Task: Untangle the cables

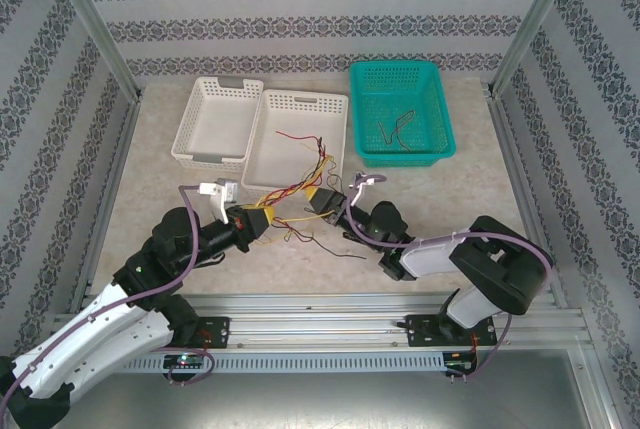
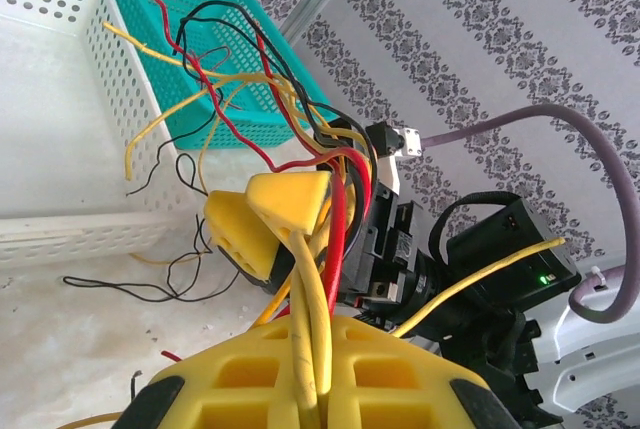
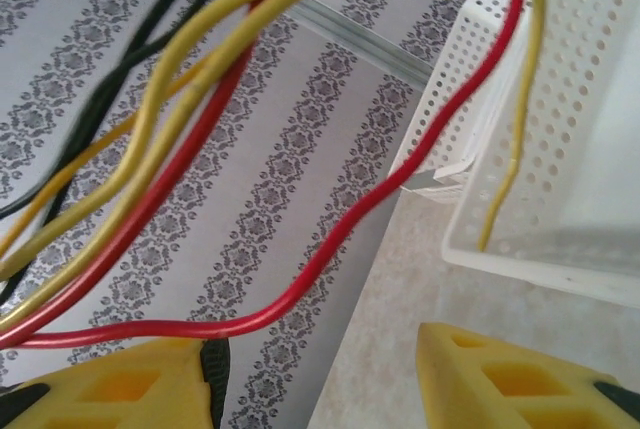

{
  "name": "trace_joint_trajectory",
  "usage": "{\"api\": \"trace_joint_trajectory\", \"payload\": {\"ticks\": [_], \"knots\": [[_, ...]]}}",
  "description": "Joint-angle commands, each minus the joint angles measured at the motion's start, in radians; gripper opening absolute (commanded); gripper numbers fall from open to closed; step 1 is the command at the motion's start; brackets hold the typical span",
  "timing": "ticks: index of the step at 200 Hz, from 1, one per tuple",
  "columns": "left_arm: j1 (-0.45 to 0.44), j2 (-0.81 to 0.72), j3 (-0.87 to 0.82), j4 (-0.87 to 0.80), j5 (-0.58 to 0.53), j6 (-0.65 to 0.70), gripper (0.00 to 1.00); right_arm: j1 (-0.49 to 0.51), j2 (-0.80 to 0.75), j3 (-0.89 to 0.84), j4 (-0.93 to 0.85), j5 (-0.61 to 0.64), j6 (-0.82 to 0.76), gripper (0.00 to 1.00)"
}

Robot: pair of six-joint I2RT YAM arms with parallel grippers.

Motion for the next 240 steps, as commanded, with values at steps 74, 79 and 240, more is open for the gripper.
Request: {"api": "trace_joint_trajectory", "payload": {"ticks": [74, 79, 240], "knots": [[-0.017, 0.015, -0.12, 0.427, 0.046, -0.165, 0.0, -0.01, -0.144, -0.072, 0.069, 0.079, -0.036, 0.57], [-0.018, 0.024, -0.124, 0.455, 0.051, -0.176, 0.0, -0.01, -0.147, -0.07, 0.069, 0.08, -0.037, 0.57], [-0.107, 0.056, -0.21, 0.664, 0.038, -0.243, 0.0, -0.053, -0.184, 0.013, 0.069, 0.086, -0.035, 0.59]]}}
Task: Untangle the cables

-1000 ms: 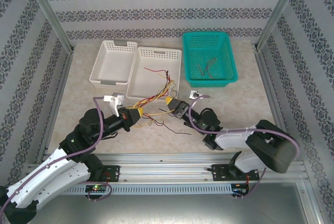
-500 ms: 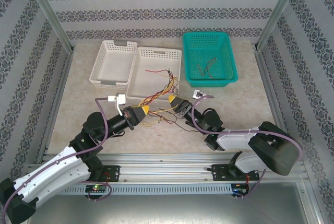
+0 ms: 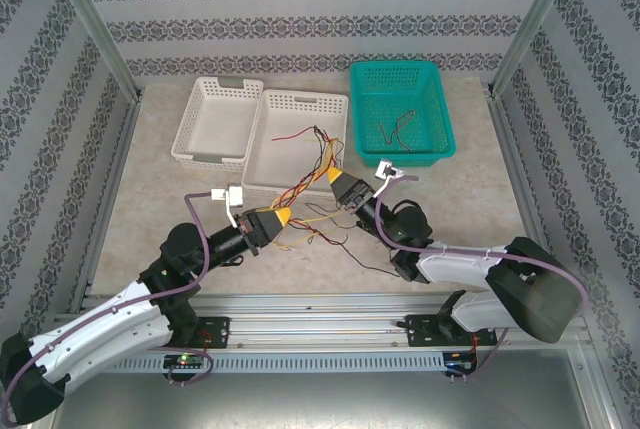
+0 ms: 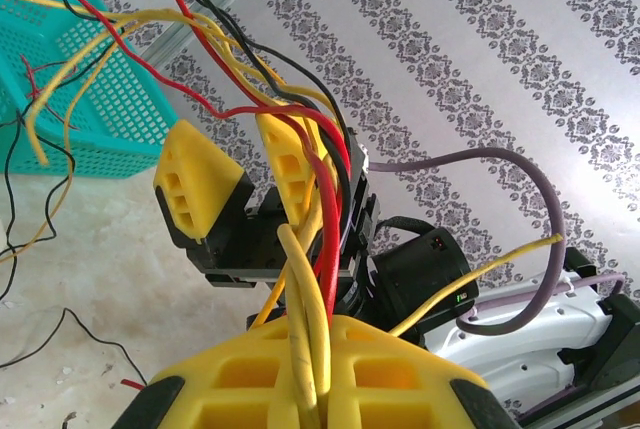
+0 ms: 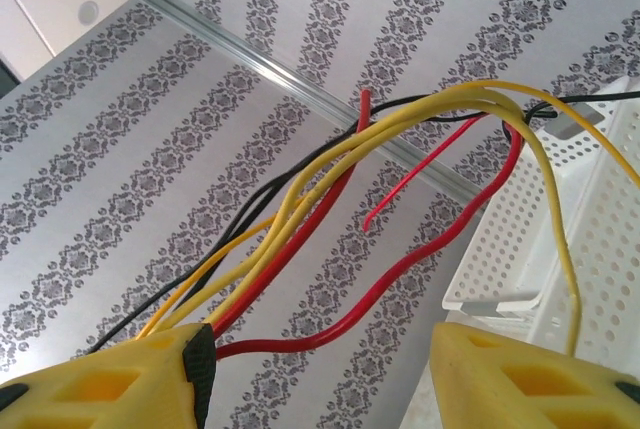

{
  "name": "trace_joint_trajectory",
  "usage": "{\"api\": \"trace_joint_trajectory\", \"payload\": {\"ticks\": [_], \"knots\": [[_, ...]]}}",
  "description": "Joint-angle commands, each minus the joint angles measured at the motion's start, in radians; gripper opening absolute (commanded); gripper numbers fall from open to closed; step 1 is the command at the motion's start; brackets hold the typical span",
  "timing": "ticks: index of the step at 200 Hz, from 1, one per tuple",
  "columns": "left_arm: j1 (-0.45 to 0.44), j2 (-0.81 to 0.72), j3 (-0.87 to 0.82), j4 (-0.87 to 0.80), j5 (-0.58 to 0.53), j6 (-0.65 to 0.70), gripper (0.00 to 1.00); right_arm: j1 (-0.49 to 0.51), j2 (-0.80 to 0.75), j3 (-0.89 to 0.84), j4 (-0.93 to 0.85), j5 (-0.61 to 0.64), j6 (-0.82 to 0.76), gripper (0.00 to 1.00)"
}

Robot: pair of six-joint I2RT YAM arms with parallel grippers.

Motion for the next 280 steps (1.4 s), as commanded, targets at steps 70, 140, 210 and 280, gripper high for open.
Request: {"api": "trace_joint_trajectory", "payload": {"ticks": [70, 140, 210, 280], "knots": [[-0.038, 0.021, -0.007, 0.146, 0.008, -0.01, 0.0, -0.012, 0.029, 0.087, 0.043, -0.006, 0.003, 0.57], [-0.058, 0.046, -0.004, 0.149, 0.023, 0.011, 0.0, -0.015, 0.029, 0.128, 0.043, -0.015, 0.007, 0.52], [-0.073, 0.07, -0.012, 0.187, 0.029, 0.018, 0.0, -0.008, 0.054, 0.159, 0.043, -0.028, 0.038, 0.48], [-0.084, 0.085, -0.015, 0.207, 0.025, 0.024, 0.0, 0.006, 0.079, 0.182, 0.043, -0.042, 0.073, 0.37]]}}
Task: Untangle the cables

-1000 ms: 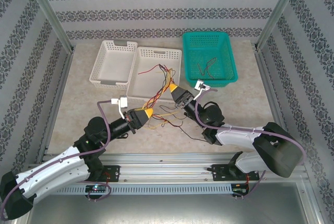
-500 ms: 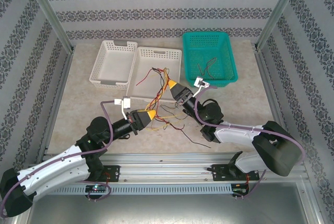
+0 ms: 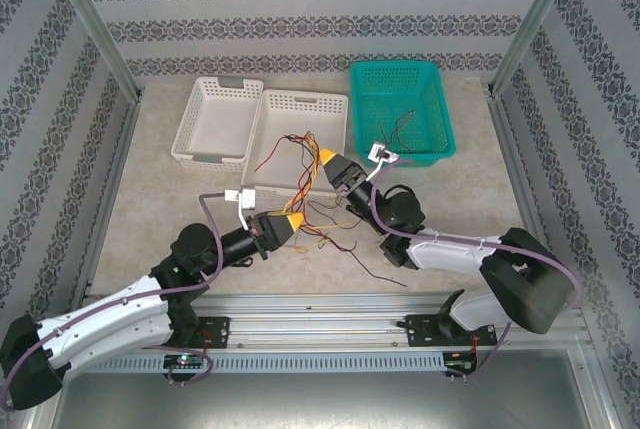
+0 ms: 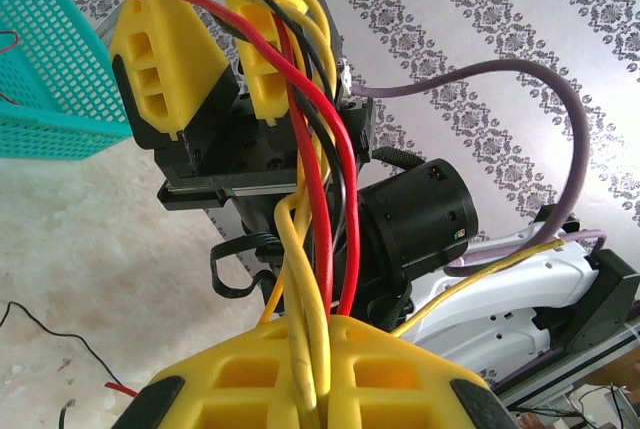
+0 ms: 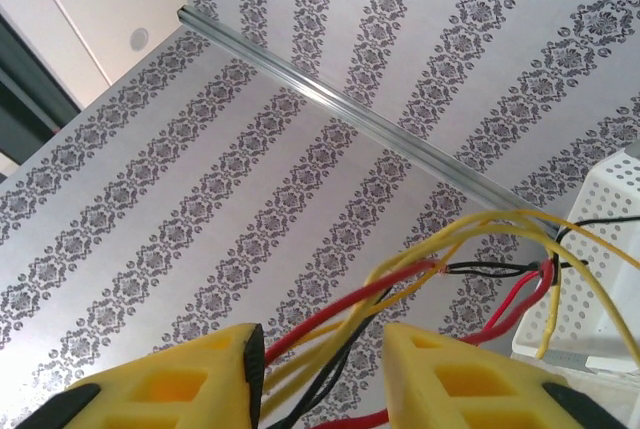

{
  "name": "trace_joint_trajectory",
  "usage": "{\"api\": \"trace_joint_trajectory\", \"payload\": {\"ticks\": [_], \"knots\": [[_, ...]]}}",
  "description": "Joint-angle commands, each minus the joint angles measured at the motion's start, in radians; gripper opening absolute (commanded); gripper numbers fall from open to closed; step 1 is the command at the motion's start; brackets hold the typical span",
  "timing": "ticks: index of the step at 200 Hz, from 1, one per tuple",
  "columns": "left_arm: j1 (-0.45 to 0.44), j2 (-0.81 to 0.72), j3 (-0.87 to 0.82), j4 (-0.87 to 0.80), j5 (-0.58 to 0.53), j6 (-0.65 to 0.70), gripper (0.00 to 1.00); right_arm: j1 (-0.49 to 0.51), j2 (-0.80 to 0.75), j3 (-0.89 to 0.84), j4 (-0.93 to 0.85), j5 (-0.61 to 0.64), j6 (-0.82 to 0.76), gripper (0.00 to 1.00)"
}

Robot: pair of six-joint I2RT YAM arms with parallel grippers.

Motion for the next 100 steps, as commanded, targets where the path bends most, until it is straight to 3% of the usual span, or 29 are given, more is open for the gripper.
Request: {"api": "trace_joint_trajectory", "payload": {"ticks": [1, 56, 79, 100], "knots": [[-0.016, -0.009, -0.01, 0.092, 0.014, 0.023, 0.0, 0.012, 0.011, 0.031, 0.043, -0.024, 0.021, 0.37], [-0.017, -0.009, -0.007, 0.081, 0.025, 0.031, 0.0, 0.015, 0.019, 0.029, 0.043, -0.023, 0.03, 0.4], [-0.019, -0.017, 0.001, 0.048, 0.029, 0.048, 0.0, 0.016, 0.022, 0.05, 0.043, -0.054, 0.027, 0.22], [-0.019, -0.023, 0.009, 0.018, 0.031, 0.058, 0.0, 0.016, 0.014, 0.03, 0.042, -0.031, 0.017, 0.13]]}}
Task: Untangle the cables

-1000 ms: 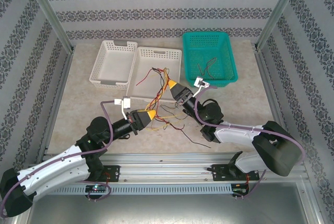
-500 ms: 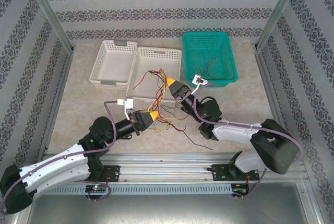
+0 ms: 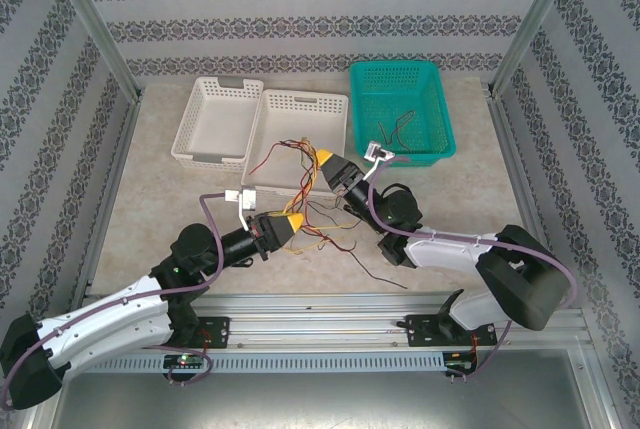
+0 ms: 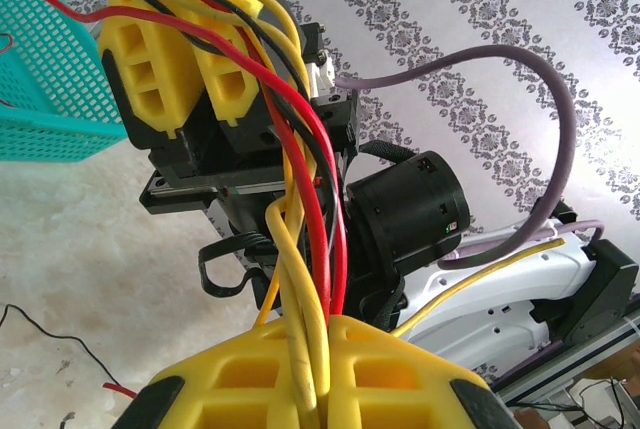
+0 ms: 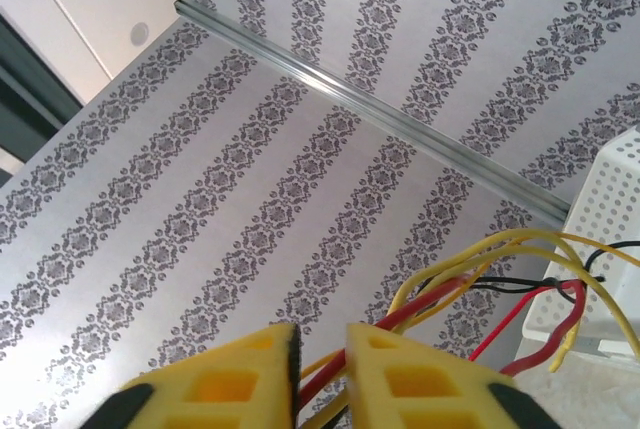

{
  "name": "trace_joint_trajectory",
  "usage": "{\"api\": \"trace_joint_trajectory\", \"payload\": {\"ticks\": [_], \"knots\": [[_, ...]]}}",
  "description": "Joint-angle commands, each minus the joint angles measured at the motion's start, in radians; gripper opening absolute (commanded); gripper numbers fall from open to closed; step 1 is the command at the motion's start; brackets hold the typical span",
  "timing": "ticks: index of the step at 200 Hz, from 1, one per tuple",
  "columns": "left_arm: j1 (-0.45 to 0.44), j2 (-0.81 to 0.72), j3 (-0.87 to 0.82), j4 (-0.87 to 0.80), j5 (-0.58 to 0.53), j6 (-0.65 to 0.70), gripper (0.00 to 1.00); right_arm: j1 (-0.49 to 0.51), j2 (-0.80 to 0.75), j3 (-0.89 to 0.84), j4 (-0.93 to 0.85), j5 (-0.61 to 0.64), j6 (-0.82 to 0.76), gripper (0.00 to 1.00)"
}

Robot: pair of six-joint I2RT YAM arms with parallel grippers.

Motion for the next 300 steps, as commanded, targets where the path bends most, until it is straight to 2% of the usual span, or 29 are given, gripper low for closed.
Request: {"api": "trace_joint_trajectory", "payload": {"ticks": [1, 20, 104, 122, 137, 160, 180, 199, 263, 282, 300], "knots": [[-0.017, -0.023, 0.01, 0.011, 0.026, 0.042, 0.0, 0.011, -0.01, 0.013, 0.042, -0.007, -0.016, 0.12], [-0.017, -0.045, 0.014, -0.034, 0.021, 0.056, 0.0, 0.003, -0.033, -0.021, 0.041, 0.017, -0.043, 0.0], [-0.017, -0.183, 0.072, -0.383, -0.005, 0.175, 0.0, -0.119, -0.226, -0.143, -0.049, 0.013, -0.054, 0.0], [-0.017, -0.189, 0.087, -0.415, -0.017, 0.19, 0.0, -0.138, -0.251, -0.123, -0.131, -0.064, -0.042, 0.0], [-0.017, -0.18, 0.096, -0.42, -0.022, 0.199, 0.0, -0.138, -0.255, -0.096, -0.208, -0.12, -0.039, 0.29], [-0.017, -0.145, 0.151, -0.491, -0.024, 0.249, 0.0, -0.149, -0.244, -0.071, -0.336, -0.198, -0.02, 0.46], [-0.017, -0.119, 0.224, -0.604, -0.042, 0.324, 0.0, -0.157, -0.24, -0.056, -0.475, -0.264, -0.027, 0.47], [-0.017, -0.113, 0.248, -0.633, -0.036, 0.357, 0.0, -0.154, -0.232, -0.05, -0.558, -0.294, -0.07, 0.51], [-0.017, -0.088, 0.24, -0.612, 0.026, 0.353, 0.0, -0.154, -0.164, -0.08, -0.362, -0.29, -0.038, 0.59], [-0.017, -0.077, 0.227, -0.585, 0.046, 0.34, 0.0, -0.144, -0.144, -0.057, -0.331, -0.294, -0.033, 0.57], [-0.017, -0.076, 0.225, -0.582, 0.049, 0.34, 0.0, -0.133, -0.124, -0.045, -0.307, -0.289, -0.027, 0.37]]}}
